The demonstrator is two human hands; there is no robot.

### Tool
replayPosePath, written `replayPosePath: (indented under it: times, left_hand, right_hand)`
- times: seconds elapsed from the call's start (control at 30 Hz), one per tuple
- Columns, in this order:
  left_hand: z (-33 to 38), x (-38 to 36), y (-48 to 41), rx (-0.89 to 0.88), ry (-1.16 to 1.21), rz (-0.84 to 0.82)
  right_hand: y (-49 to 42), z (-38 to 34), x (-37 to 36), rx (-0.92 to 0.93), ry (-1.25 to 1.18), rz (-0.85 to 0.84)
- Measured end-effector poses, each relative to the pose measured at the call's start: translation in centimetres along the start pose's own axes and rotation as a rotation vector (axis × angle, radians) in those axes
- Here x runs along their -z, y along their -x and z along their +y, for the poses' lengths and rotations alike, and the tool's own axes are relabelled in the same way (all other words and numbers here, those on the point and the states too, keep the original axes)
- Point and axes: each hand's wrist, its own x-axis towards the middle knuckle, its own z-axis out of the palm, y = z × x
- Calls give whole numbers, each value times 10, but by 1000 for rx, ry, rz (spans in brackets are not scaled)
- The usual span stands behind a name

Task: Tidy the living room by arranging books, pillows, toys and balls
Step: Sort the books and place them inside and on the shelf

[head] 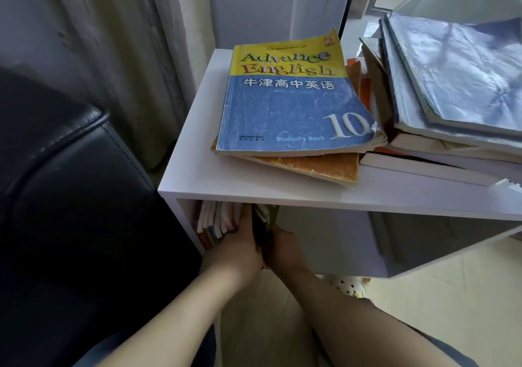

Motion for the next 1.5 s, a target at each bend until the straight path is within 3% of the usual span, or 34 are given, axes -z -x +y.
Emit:
replayPosePath:
  times: [0.3, 0.57, 0.7, 0.9, 1.07, 1.2, 1.37, 1.5]
  left_hand:
    - [-1, -2, 2, -29, 163, 41]
    - [-2, -3, 2, -40, 117, -13]
    - [-3, -3, 1, -51, 118, 8]
    - [-11, -1, 15, -173, 154, 132]
    - [-8, 12, 45, -193, 123, 222]
    - [17, 36, 72, -346, 112, 323]
    - [60, 65, 97, -524, -99, 456]
    - [83, 89, 93, -460, -304, 634]
  right_hand:
    - [7, -3, 10, 22, 221, -60]
    - [8, 8, 0, 8, 46, -148]
    - [5, 10, 3, -47, 94, -165]
    - [24, 5, 25, -102, 34, -69]
    - [60, -1, 57, -17, -75, 82]
    - [97, -18, 89, 74, -172, 194]
    - [137, -35, 132, 199, -176, 398]
    - [151, -52, 172, 284, -43, 538]
